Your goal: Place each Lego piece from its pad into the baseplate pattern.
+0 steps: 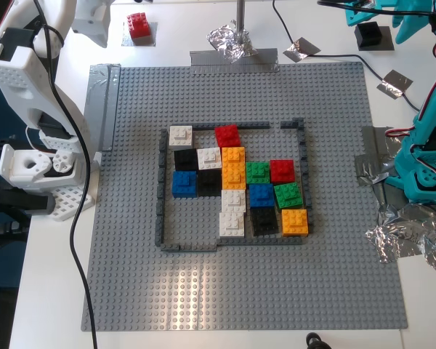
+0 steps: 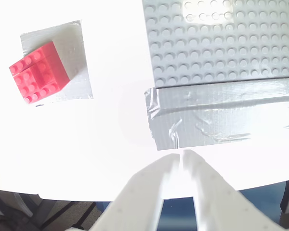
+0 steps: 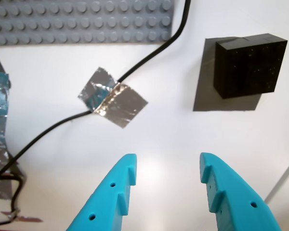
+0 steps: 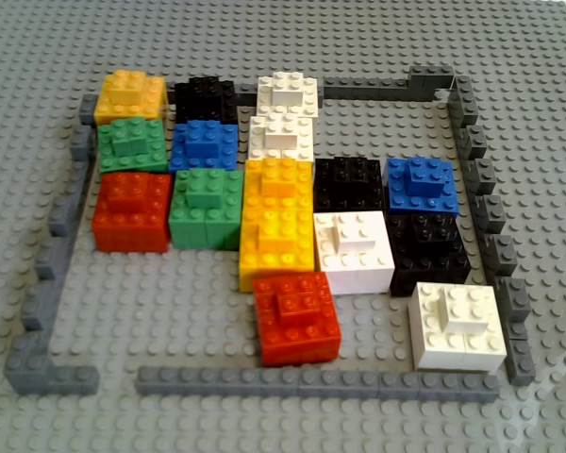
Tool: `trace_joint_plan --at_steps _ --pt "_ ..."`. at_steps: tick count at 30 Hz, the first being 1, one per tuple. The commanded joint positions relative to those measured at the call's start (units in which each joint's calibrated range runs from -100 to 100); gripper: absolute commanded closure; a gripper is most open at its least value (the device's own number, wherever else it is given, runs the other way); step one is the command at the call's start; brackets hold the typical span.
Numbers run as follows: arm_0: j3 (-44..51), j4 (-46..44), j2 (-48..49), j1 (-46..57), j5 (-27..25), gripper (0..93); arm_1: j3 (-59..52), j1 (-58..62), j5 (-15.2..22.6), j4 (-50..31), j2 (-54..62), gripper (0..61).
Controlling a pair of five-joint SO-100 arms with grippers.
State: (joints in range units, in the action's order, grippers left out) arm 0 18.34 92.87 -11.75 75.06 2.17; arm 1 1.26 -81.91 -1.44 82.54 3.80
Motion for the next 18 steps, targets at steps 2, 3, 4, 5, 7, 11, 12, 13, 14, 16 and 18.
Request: trace_joint_plan --at_steps 2,3,4,5,7,11,12,13,14,16,18 --pt "0.0 0.3 2.5 -0.3 -0.2 77.8 -0.9 3.4 2.2 7.0 1.0 61.2" --pt "0.0 0.3 2.5 -0.3 -0.2 77.8 -0.7 3.4 2.2 7.0 0.8 61.2" --pt "0.0 0.3 2.5 -0.3 -0.2 77.8 -0.7 3.5 2.2 7.0 0.8 61.2" --pt "0.0 0.3 2.5 -0.3 -0.2 77.8 -0.7 3.6 2.2 6.7 0.7 61.2" --pt "0.0 0.3 2.5 -0.3 -0.2 77.8 -0.6 3.7 2.4 6.5 0.4 61.2" --pt "0.0 0.3 2.5 -0.3 -0.2 77.8 1.0 4.4 2.9 7.4 -0.3 61.2" --pt "0.0 0.3 2.5 -0.3 -0.2 77.8 1.8 4.6 3.0 7.6 -0.4 61.2" --pt "0.0 0.3 2.5 -0.3 -0.2 77.8 2.4 4.8 3.1 7.9 -0.5 61.2" --pt "0.0 0.3 2.5 -0.3 -0.2 77.8 5.9 5.6 3.2 9.6 -2.7 61.2" --pt "0.0 0.3 2.5 -0.3 -0.2 77.8 9.5 5.9 3.4 11.8 -4.7 61.2" --pt "0.0 0.3 2.5 -0.3 -0.2 77.8 11.8 6.4 3.8 12.6 -5.6 61.2"
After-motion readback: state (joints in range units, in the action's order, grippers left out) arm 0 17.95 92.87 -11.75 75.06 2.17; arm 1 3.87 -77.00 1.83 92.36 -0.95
